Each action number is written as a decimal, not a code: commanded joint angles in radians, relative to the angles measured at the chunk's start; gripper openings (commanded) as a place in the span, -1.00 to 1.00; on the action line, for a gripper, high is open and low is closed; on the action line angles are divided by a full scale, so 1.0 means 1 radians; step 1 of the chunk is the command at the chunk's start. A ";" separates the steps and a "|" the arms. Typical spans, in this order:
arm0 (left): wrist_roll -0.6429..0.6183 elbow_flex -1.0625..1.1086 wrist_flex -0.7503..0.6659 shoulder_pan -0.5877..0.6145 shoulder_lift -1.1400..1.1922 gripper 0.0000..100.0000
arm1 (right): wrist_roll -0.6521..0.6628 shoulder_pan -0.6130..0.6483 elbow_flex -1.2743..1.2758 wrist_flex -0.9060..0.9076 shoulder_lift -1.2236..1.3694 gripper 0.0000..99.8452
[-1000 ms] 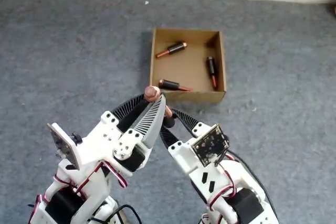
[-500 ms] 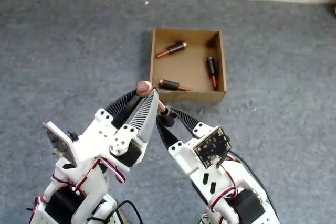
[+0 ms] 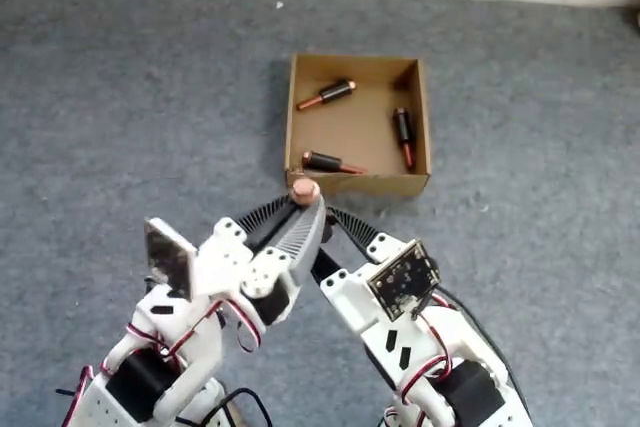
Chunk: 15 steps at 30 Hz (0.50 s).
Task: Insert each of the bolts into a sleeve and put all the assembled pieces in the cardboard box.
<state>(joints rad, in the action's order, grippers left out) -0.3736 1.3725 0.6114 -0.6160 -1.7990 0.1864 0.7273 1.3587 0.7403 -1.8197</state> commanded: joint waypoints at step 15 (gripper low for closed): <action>0.112 -0.065 0.396 0.077 -0.008 -0.45 | 0.005 -0.142 0.050 0.002 -0.018 -0.99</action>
<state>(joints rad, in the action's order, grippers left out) -0.2816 1.3541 0.9060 -0.5823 -1.8144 0.1910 0.6690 1.3924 0.7603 -1.8167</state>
